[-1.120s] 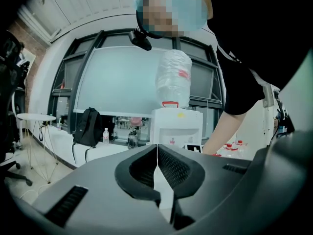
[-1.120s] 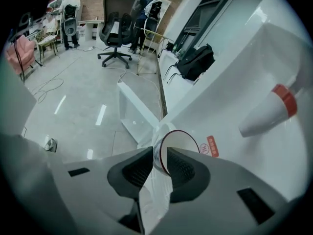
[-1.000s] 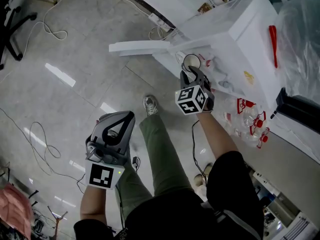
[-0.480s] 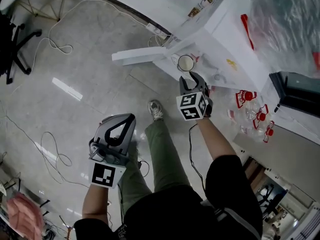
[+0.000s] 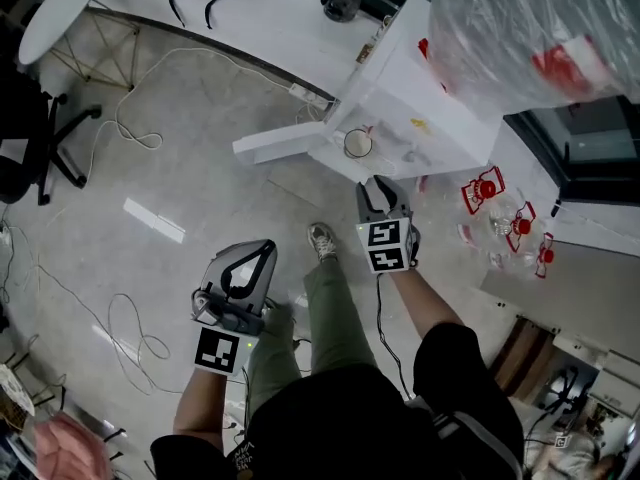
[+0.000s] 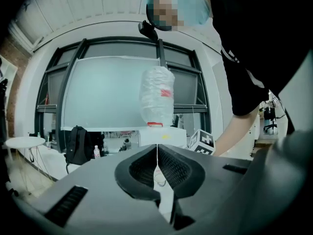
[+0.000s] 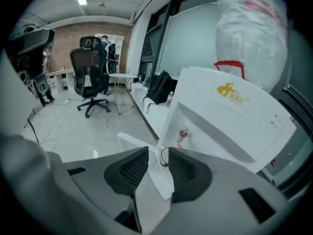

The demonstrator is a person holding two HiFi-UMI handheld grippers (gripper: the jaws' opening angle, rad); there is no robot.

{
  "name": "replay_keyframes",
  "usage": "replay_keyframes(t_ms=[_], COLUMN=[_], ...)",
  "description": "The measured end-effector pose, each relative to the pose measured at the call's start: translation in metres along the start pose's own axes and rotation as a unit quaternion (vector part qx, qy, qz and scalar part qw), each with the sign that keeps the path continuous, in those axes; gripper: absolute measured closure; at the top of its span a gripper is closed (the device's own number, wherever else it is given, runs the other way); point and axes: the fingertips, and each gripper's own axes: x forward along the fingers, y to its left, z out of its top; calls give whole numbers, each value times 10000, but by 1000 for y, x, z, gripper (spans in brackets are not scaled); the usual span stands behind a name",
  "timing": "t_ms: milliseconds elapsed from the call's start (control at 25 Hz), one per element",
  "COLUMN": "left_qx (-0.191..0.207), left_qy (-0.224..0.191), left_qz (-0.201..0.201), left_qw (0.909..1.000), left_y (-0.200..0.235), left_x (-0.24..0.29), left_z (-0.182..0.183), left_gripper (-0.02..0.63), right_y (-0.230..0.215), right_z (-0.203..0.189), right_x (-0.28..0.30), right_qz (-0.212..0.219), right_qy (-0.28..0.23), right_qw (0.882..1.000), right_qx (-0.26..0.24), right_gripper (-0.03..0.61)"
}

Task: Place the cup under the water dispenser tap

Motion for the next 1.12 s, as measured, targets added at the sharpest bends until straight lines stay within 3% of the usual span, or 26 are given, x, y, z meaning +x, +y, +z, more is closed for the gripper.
replay_keyframes(t_ms=[360,640,680,800,840,1120], left_qx=[435,796,725,-207,-337,-131], left_qy=[7,-114,-178,-554,-608,-729], left_qz=[-340,-567,-543,-234,-191,-192], left_qw=[9985,9952,9957,9980,9974,9971], left_y=[-42,-69,-73,-79,-81,-93], left_x=[-22,-31,-33,-40,-43,-71], left_z=[49,74,79,97,101,119], left_gripper=[592,592,592,592,592,592], right_y=[6,4,3,0,0,4], right_z=[32,48,49,53,55,65], right_x=[-94,-157,-168,-198,-207,-264], right_qz=[119,9,-6,-100,-124,-169], right_qy=[-712,-1318,-1379,-1568,-1638,-1964], right_qw=[9944,9838,9821,9767,9748,9662], right_qx=[776,1219,1285,1460,1508,1664], right_gripper=[449,506,510,518,520,525])
